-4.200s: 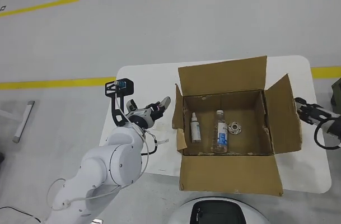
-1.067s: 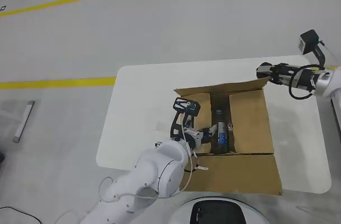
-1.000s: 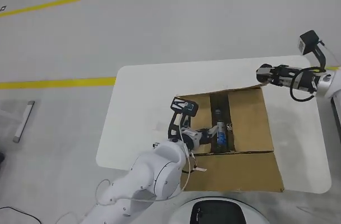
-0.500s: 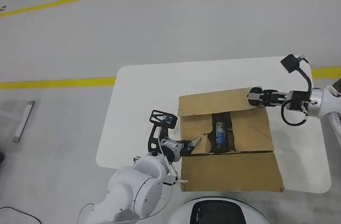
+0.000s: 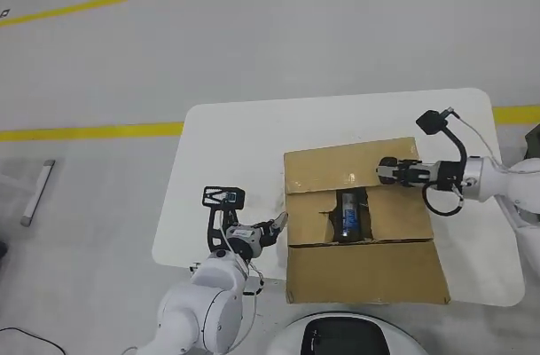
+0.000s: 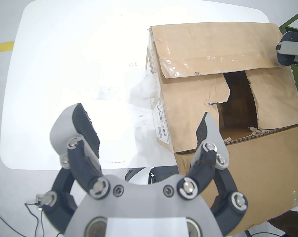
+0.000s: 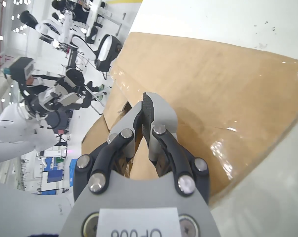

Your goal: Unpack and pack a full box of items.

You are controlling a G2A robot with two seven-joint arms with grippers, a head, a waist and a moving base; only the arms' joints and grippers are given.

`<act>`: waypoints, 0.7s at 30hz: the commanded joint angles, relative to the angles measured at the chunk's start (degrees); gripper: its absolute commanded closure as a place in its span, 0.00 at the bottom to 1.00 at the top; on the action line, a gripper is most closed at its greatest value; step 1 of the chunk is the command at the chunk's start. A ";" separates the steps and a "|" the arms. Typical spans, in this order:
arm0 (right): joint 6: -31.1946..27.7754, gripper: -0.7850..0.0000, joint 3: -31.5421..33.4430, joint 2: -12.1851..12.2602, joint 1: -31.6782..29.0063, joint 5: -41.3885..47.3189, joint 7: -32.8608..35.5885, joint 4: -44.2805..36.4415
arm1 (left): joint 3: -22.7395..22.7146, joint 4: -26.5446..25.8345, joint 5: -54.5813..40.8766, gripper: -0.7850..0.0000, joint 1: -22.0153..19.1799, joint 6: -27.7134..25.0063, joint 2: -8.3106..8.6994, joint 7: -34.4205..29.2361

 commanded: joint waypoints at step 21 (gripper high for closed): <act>0.49 1.00 -0.93 0.35 -0.72 0.53 -2.48 0.35 | -5.49 0.43 24.56 0.00 11.02 -17.80 2.36 -4.93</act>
